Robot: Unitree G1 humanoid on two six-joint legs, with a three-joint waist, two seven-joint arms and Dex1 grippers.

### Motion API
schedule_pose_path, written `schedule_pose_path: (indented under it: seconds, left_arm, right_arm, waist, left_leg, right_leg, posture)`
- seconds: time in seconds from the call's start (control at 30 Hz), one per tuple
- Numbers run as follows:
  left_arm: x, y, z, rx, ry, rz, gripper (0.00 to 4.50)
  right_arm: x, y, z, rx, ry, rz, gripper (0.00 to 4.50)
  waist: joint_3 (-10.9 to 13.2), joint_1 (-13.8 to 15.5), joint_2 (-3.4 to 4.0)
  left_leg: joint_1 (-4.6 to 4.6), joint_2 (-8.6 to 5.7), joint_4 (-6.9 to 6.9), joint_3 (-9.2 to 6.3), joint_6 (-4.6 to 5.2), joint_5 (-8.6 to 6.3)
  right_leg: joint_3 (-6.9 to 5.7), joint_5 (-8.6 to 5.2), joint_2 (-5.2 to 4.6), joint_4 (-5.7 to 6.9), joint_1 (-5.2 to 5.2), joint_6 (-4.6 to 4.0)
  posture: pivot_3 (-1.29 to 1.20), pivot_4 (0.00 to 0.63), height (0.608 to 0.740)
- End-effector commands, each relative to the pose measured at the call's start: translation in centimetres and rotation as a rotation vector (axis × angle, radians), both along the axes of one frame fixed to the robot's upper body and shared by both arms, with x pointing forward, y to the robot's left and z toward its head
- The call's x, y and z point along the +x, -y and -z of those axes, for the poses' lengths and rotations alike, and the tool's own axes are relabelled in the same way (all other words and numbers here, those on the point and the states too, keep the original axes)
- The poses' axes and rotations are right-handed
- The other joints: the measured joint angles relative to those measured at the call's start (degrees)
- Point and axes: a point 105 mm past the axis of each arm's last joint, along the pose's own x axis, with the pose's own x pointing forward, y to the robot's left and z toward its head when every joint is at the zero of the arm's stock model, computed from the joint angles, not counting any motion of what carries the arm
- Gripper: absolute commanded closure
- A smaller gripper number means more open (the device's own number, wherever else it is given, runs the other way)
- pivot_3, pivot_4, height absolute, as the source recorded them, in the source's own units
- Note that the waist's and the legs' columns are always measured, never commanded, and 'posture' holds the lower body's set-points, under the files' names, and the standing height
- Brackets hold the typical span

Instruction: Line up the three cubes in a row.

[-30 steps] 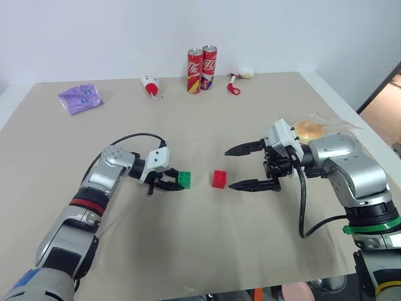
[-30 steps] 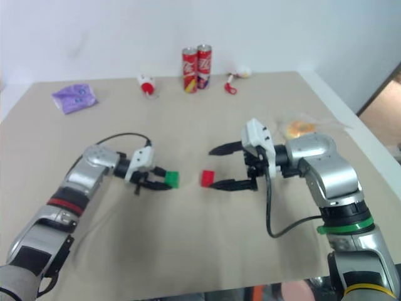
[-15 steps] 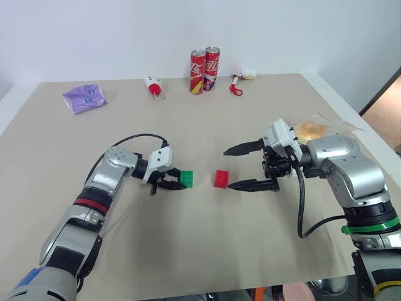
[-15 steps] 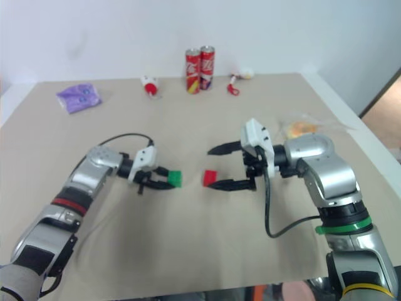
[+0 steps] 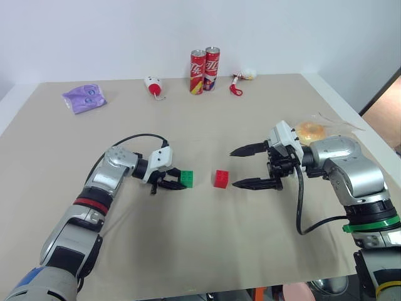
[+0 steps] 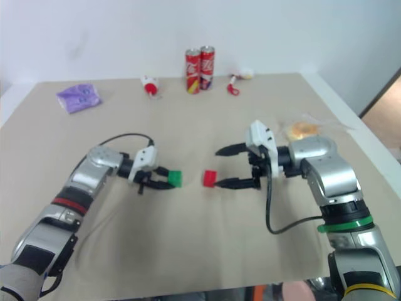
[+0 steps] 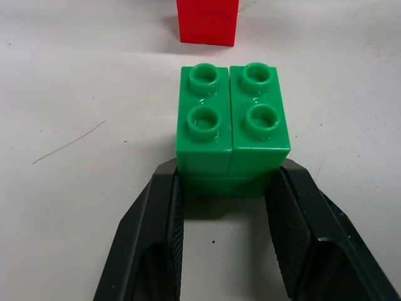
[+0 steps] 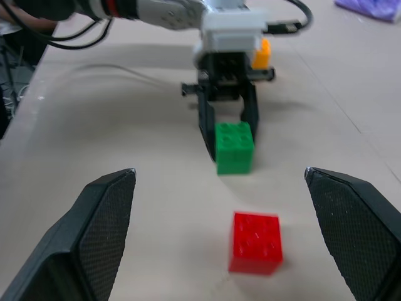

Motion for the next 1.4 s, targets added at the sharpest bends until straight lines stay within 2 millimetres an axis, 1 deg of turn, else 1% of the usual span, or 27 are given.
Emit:
schedule_pose_path:
  seconds: [0.03, 0.17, 0.43, 0.5, 0.57, 0.67, 0.7, 0.73, 0.83, 1.03, 1.17, 1.23, 1.33, 1.4]
  left_arm:
    - [0.4, 0.3, -0.2, 0.005, 0.012, -0.017, 3.2]
    - [0.6, 0.5, -0.4, -0.008, 0.015, -0.024, 3.2]
    - [0.5, 0.6, -0.1, -0.004, 0.005, -0.019, 3.2]
    - [0.6, 0.6, -0.1, -0.006, -0.005, -0.022, 2.13]
    - [0.4, 0.5, -0.1, -0.003, -0.035, -0.018, 1.5]
    - [0.4, 0.6, -0.3, -0.01, -0.028, -0.016, 0.54]
    - [0.5, 0.5, -0.4, -0.015, -0.019, -0.021, 0.12]
    - [0.5, 0.5, -0.5, -0.019, -0.014, -0.025, 0.06]
    - [0.7, 0.3, -0.6, -0.016, -0.001, -0.034, 0.06]
    - [1.1, -1.7, -1.1, 0.041, 0.051, -0.071, 0.06]
    - [1.5, -4.7, -2.5, 0.118, 0.121, -0.129, 0.06]
    - [1.5, -5.8, -3.1, 0.138, 0.129, -0.152, 0.06]
    - [0.7, -7.9, -3.9, 0.185, 0.126, -0.167, 0.06]
    - [0.0, -8.8, -4.5, 0.194, 0.118, -0.17, 0.06]
  right_arm:
    - [0.6, 1.2, -1.0, -0.007, 0.045, 0.034, 0.0]
    - [0.9, 1.6, -1.0, -0.005, 0.044, 0.05, 0.0]
    - [0.9, 1.3, -1.0, -0.002, 0.044, 0.047, 0.0]
    - [0.9, 1.3, -1.0, -0.002, 0.044, 0.046, 0.0]
    - [0.9, 1.4, -1.0, -0.003, 0.045, 0.046, 0.0]
    - [1.0, 1.3, -1.1, -0.003, 0.047, 0.045, 0.0]
    - [1.0, 1.2, -1.2, -0.002, 0.047, 0.043, 0.0]
    - [1.0, 1.2, -1.3, -0.001, 0.048, 0.041, 0.0]
    - [1.1, 1.1, -1.3, 0.0, 0.05, 0.038, 0.0]
    - [1.2, 0.8, -1.6, 0.002, 0.052, 0.025, 0.0]
    - [1.2, 0.7, -1.7, 0.002, 0.055, 0.013, 0.0]
    - [1.2, 0.6, -1.8, 0.001, 0.056, 0.008, 0.0]
    - [1.3, 0.5, -1.9, -0.002, 0.06, 0.0, 0.0]
    - [1.5, 0.4, -2.0, -0.001, 0.063, -0.003, 0.0]
  waist:
    - [0.0, 0.0, 0.0]
    - [0.0, 0.05, 0.0]
    - [0.0, 0.07, 0.01]
    - [0.0, 0.07, 0.0]
    - [0.0, 0.05, 0.01]
    - [0.0, 0.06, 0.0]
    - [0.0, 0.06, 0.01]
    - [0.0, 0.05, 0.01]
    - [0.0, -0.03, 0.0]
    - [0.0, -0.39, 0.01]
    - [0.03, -0.85, -0.03]
    - [0.03, -1.09, -0.02]
    - [0.04, -1.2, 0.0]
    - [0.04, -1.23, 0.0]
  left_leg:
    - [0.0, -0.01, 0.0, 0.01, 0.0, 0.0]
    - [0.0, -0.03, 0.0, 0.01, 0.01, 0.01]
    - [0.0, -0.11, 0.02, 0.01, 0.02, 0.02]
    - [0.0, -0.12, 0.02, 0.01, 0.02, 0.02]
    - [0.0, -0.12, 0.02, 0.01, 0.02, 0.02]
    - [0.0, -0.12, 0.02, 0.0, 0.05, 0.03]
    - [0.0, -0.13, 0.03, 0.0, 0.09, 0.07]
    - [0.01, -0.14, 0.03, 0.01, 0.12, 0.09]
    - [0.03, -0.16, 0.04, 0.04, 0.24, 0.19]
    - [0.04, -0.12, 0.03, 0.06, 0.28, 0.21]
    - [-0.03, 0.03, -0.06, 0.11, 0.28, 0.21]
    - [0.0, 0.08, -0.13, 0.1, 0.28, 0.21]
    - [0.01, 0.14, -0.19, 0.08, 0.28, 0.21]
    - [-0.01, 0.14, -0.2, 0.09, 0.28, 0.2]
  right_leg:
    - [0.02, 0.0, -0.01, 0.0, 0.0, 0.0]
    - [0.01, 0.02, -0.03, 0.0, 0.01, 0.03]
    - [0.04, 0.04, -0.08, 0.0, 0.03, 0.08]
    - [0.04, 0.04, -0.09, 0.0, 0.03, 0.08]
    - [0.05, 0.04, -0.09, 0.0, 0.02, 0.08]
    - [0.03, 0.05, -0.09, 0.0, 0.03, 0.09]
    - [0.04, 0.09, -0.1, 0.0, 0.03, 0.14]
    - [0.04, 0.11, -0.1, 0.0, 0.03, 0.16]
    - [0.1, 0.21, -0.1, -0.01, 0.02, 0.14]
    - [0.13, 0.26, -0.06, 0.0, -0.02, 0.14]
    - [0.2, 0.26, 0.08, 0.0, -0.16, 0.08]
    - [0.21, 0.26, 0.15, 0.01, -0.18, 0.02]
    - [0.16, 0.23, 0.22, 0.02, -0.21, -0.06]
    - [0.16, 0.19, 0.18, 0.02, -0.2, -0.11]
  posture:
    - [0.0, 0.15, 0.74]
    - [0.0, 0.15, 0.74]
    - [0.0, 0.15, 0.74]
    - [0.0, 0.15, 0.74]
    - [0.0, 0.15, 0.74]
    - [0.0, 0.15, 0.74]
    - [0.0, 0.15, 0.74]
    - [0.0, 0.15, 0.74]
    - [0.0, 0.15, 0.74]
    - [0.0, 0.15, 0.74]
    - [0.0, 0.15, 0.74]
    - [0.0, 0.15, 0.74]
    - [0.0, 0.15, 0.74]
    - [0.0, 0.15, 0.74]
